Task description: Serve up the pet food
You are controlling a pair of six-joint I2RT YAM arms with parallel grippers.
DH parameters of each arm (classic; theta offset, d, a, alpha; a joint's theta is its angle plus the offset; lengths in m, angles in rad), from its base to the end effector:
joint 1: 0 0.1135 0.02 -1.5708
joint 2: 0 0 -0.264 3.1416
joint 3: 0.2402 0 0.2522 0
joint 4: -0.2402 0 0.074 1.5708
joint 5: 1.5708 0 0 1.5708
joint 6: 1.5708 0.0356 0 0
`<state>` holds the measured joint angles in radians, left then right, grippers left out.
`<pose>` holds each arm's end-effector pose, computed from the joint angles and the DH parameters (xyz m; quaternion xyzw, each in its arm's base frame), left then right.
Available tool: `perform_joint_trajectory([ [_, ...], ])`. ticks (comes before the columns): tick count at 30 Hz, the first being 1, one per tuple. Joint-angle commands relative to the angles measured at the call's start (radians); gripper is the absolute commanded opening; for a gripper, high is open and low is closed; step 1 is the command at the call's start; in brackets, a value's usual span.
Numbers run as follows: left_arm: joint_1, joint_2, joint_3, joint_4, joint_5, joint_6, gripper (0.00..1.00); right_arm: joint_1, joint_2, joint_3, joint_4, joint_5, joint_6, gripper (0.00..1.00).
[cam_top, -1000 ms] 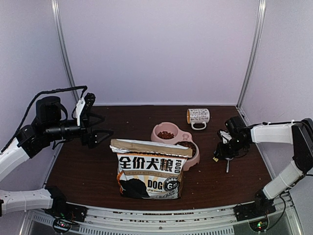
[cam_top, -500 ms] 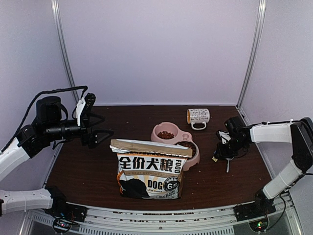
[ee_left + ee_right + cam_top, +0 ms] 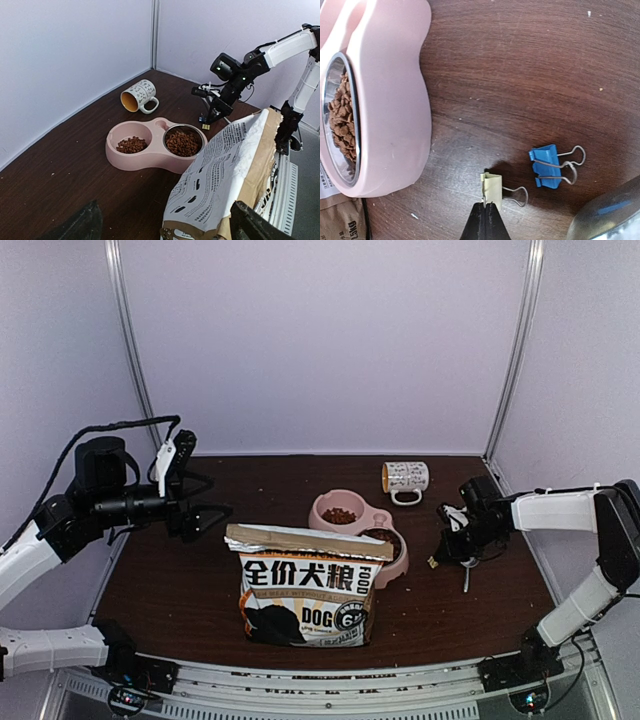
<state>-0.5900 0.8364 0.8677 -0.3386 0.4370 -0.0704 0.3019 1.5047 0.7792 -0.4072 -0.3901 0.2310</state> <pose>0.1473 -0.1167 0.3449 0.3261 0.7285 -0.3524 0.4887 0.2547 0.0935 0.1625 -0.0760 0.9555 0.2386 0.1558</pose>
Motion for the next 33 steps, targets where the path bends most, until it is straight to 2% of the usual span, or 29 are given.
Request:
perform_joint_trajectory([
  [1, 0.007, -0.028, 0.012, 0.020, -0.088, 0.008, 0.91, -0.006, -0.029, -0.012, 0.019, -0.069, -0.002, 0.00],
  [4, 0.004, -0.047, 0.035, 0.023, -0.161, -0.012, 0.90, -0.005, -0.098, -0.028, 0.034, -0.124, 0.011, 0.00],
  [10, -0.018, -0.010, 0.122, 0.062, -0.161, -0.109, 0.85, 0.005, -0.305, -0.025, 0.040, -0.209, 0.030, 0.00],
  [13, -0.104, 0.038, 0.200, 0.026, -0.232, -0.111, 0.83, 0.058, -0.430, 0.010, 0.044, -0.206, 0.050, 0.00],
  [16, -0.248, 0.096, 0.287, -0.030, -0.370, -0.103, 0.83, 0.149, -0.519, 0.068, 0.068, -0.192, 0.080, 0.00],
  [18, -0.309, 0.139, 0.332, -0.034, -0.383, -0.119, 0.82, 0.220, -0.566, 0.104, 0.110, -0.184, 0.094, 0.00],
  [22, -0.368, 0.237, 0.392, -0.006, -0.277, -0.173, 0.82, 0.358, -0.599, 0.151, 0.259, -0.221, 0.110, 0.00],
  [25, -0.398, 0.294, 0.431, -0.014, -0.210, -0.183, 0.82, 0.447, -0.565, 0.185, 0.350, -0.250, 0.131, 0.00],
  [28, -0.413, 0.327, 0.448, -0.002, -0.134, -0.198, 0.82, 0.539, -0.508, 0.242, 0.363, -0.241, 0.107, 0.00],
  [33, -0.415, 0.360, 0.450, 0.024, -0.042, -0.230, 0.81, 0.619, -0.422, 0.318, 0.372, -0.240, 0.073, 0.00],
])
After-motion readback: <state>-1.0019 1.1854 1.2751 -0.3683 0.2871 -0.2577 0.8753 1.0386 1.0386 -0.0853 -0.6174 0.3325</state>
